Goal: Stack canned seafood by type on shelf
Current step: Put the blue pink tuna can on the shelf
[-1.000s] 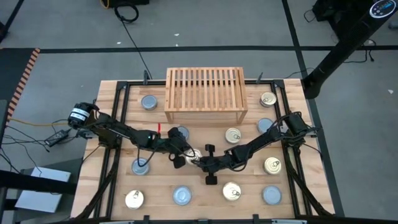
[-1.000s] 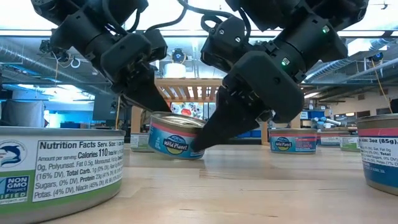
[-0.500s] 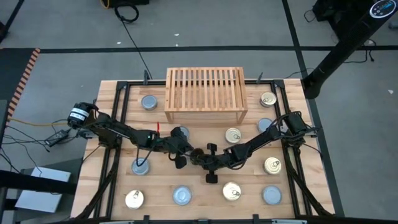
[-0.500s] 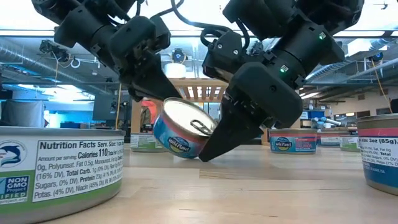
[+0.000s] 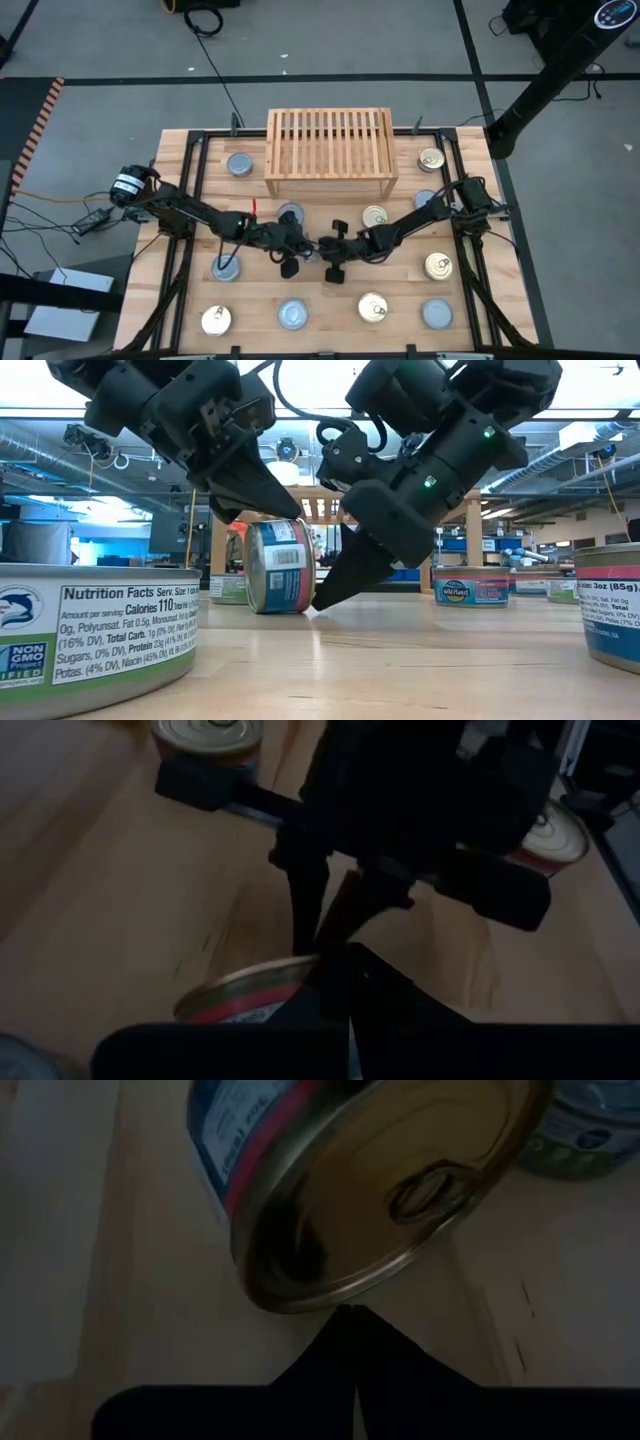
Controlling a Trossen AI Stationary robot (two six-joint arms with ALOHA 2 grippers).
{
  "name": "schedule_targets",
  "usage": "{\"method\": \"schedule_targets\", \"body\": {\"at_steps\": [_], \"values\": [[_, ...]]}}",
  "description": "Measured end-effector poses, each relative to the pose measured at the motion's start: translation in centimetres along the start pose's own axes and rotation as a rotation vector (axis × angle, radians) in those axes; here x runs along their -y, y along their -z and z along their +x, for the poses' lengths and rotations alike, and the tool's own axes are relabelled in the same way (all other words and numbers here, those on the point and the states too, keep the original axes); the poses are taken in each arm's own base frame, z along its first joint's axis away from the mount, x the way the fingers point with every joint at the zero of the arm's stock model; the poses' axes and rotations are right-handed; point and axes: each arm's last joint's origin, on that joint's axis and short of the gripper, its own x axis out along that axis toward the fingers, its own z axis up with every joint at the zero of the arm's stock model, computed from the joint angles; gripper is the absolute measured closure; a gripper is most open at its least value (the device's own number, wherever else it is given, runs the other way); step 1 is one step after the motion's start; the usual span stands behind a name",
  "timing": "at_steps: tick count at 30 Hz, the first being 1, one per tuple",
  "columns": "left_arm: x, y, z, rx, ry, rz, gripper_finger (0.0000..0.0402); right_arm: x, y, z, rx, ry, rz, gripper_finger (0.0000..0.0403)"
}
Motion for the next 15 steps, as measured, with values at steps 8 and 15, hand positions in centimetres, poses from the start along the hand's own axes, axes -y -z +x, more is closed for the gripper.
{"method": "schedule_targets", "body": {"at_steps": [8, 15], "values": [[0.6, -0.2, -0.1, 0.003, 0.005, 0.094, 0.0392, -0.1, 0.0, 0.0, -0.003, -0.014, -0.002, 0.0393], [2.6, -2.5, -0.5, -0.106, 0.01, 0.315, 0.0341, -0.4, 0.2, -0.1, -0.009, -0.021, -0.016, 0.0393]]}}
